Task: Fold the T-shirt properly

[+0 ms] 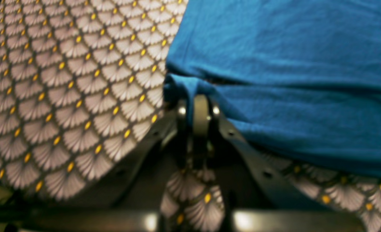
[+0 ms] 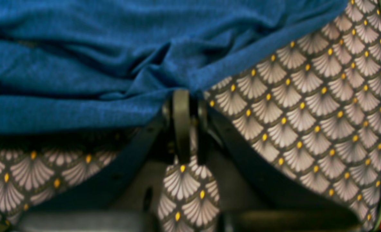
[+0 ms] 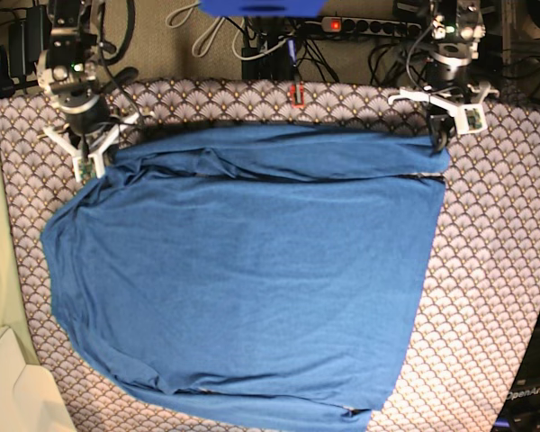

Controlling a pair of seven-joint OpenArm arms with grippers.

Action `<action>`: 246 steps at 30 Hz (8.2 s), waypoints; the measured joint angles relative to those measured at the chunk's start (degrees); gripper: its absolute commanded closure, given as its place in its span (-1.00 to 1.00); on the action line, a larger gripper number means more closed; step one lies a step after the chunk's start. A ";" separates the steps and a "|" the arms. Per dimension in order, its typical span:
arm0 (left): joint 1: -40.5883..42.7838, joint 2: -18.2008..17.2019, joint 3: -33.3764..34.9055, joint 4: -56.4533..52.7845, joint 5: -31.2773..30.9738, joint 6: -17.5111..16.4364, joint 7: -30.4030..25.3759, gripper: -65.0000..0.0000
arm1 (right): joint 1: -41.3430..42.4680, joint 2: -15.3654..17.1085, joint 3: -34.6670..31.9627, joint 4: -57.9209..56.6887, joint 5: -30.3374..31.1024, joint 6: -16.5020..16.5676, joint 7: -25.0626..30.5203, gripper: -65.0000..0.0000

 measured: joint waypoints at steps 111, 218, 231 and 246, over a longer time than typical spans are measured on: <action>-31.23 0.63 -0.39 -13.53 -0.15 -0.04 23.08 0.45 | 29.18 6.71 -7.76 -23.30 0.00 3.21 -6.56 1.00; -29.22 2.54 -4.11 -16.68 0.07 -0.22 22.99 0.89 | 16.24 3.65 -15.26 -16.00 0.09 3.21 -3.52 1.00; -28.63 2.36 -4.17 -12.48 0.04 -0.26 30.88 0.89 | 8.61 4.94 -15.06 -4.94 -0.02 3.23 -4.20 1.00; -21.94 -0.68 -4.15 -6.29 -0.42 -0.63 31.32 0.98 | 6.34 4.94 -15.04 -4.92 0.00 3.21 -3.39 1.00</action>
